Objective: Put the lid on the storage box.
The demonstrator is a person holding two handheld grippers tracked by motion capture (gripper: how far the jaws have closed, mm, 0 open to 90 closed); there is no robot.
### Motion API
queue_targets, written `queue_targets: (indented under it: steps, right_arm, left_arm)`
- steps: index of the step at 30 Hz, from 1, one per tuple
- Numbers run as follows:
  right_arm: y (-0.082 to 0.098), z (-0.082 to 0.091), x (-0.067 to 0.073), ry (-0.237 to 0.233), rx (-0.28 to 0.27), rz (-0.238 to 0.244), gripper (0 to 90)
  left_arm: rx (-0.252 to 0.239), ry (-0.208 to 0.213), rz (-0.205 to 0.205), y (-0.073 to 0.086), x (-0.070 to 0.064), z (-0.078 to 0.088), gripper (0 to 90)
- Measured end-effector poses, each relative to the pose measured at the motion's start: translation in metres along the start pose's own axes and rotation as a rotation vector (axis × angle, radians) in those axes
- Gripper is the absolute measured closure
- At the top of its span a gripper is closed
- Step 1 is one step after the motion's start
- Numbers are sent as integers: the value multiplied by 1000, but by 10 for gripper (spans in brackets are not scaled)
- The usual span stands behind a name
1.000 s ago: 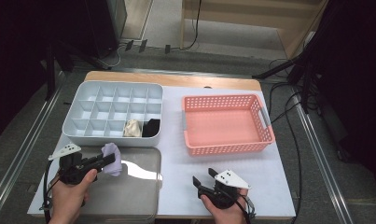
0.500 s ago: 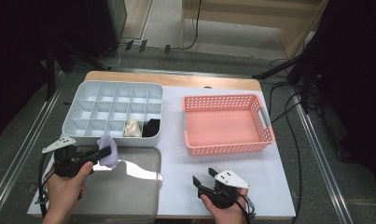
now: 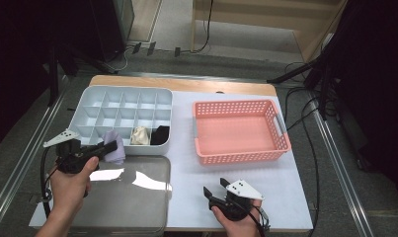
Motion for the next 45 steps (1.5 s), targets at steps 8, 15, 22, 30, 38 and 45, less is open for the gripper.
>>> queue_targets:
  steps: [8,15,22,30,38,45]
  right_arm:
    - [1,-1,1,4,9,4,336]
    - [2,-2,1,2,15,7,336]
    - [3,-2,1,2,21,2,337]
    - [4,-3,1,2,21,5,338]
    - [4,-3,1,3,24,4,342]
    - [4,-3,0,1,27,0,342]
  left_arm:
    - [-24,-22,8,-13,5,-15,734]
    - [-38,-28,50,-16,17,-27,733]
    - [-56,-53,57,-20,25,-37,731]
    - [-40,-122,11,-8,31,-52,721]
    - [37,-148,-22,4,36,-63,662]
    - [20,-175,-34,3,35,-63,473]
Point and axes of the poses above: each handheld gripper's, and its own axes: z roughly backward along the jaws, y roughly out of its underside, x roughly to its left, the point moved 3 cm from there along -z, roughly forward along the jaws, and after that the axes turned 15 degrees about -x, right-handed, at the moved point
